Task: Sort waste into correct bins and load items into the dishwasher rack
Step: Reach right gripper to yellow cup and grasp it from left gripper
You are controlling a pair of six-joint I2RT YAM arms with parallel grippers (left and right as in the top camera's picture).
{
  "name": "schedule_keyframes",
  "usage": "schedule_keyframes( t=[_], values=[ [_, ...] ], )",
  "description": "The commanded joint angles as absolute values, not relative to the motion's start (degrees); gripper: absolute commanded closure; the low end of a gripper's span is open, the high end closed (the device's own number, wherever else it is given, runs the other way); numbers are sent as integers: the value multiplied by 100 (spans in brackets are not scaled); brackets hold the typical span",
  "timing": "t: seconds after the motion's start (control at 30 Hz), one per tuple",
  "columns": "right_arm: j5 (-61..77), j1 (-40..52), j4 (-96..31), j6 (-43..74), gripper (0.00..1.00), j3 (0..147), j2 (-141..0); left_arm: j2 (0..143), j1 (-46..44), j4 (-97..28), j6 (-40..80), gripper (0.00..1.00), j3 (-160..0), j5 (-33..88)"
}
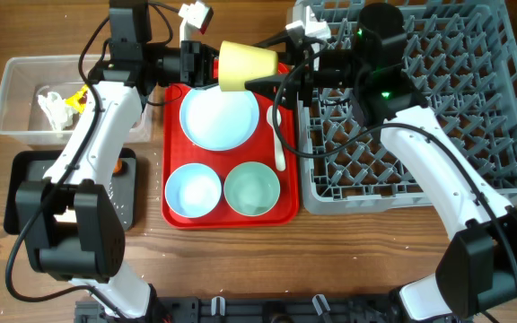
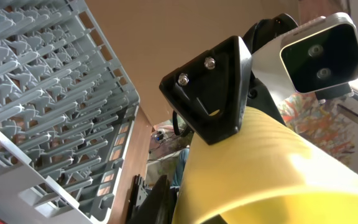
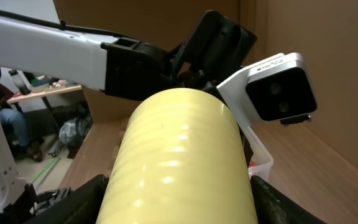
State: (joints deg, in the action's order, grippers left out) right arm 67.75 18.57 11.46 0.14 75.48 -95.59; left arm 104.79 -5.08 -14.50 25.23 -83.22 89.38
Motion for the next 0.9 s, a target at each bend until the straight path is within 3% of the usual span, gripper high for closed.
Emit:
schedule_keyframes(
  t=[0.0,0.1,0.2,0.53,0.87],
  values=[
    [7443,2084,1177,3,39,7644,-9548,10492,-497,-1433,2576,86,-8357,8890],
    [7443,2084,1173,1,41,7644,-9548,10492,-499,-1433,2576,84,-8357,8890],
    [7443,2084,1173,1,51,7644,-9548,10492,-497,-1433,2576,84,-8357,8888],
    [7443,2084,1166,3,61,7644,-9548,10492,-449,-1433,2576,83,-8357,8888],
    [7443,2082,1168,-1,63,7644,-9548,10492,-346,-1435,2578,66,-8357,8892]
  ],
)
